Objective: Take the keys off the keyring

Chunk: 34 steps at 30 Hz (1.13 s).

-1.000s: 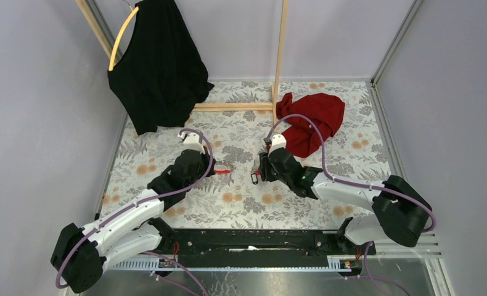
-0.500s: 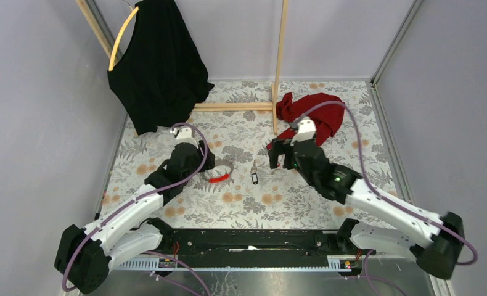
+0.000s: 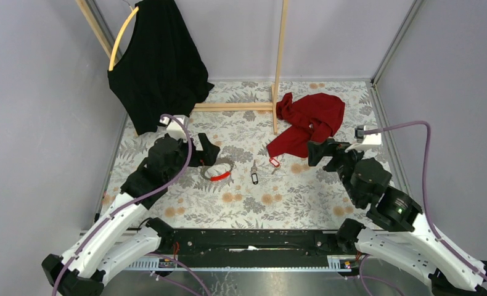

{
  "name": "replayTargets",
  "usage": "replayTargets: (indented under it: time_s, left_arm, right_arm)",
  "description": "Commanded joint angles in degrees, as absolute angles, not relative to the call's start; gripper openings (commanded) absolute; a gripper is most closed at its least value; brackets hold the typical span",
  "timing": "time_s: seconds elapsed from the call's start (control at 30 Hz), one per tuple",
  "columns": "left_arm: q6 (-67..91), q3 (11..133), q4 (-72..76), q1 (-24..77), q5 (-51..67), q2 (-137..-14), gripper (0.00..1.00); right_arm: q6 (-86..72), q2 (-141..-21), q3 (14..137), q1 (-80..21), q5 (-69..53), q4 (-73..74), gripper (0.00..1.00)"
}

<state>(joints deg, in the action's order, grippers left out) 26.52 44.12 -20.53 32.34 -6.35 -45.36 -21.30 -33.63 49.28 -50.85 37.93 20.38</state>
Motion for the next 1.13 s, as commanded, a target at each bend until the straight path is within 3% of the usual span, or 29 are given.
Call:
replayTargets:
  time_s: [0.0, 1.1]
  left_arm:
    - [23.26, 46.88, -22.76, 32.17, -3.73, -42.20, 0.99]
    - [22.86, 49.26, -26.01, 32.16, -7.29, -42.59, 0.99]
  right_arm:
    - [-21.95, -31.85, 51.16, -50.63, 38.96, 21.41, 1.00]
    - [-19.14, -31.61, 48.96, -50.59, 37.49, 23.69, 1.00]
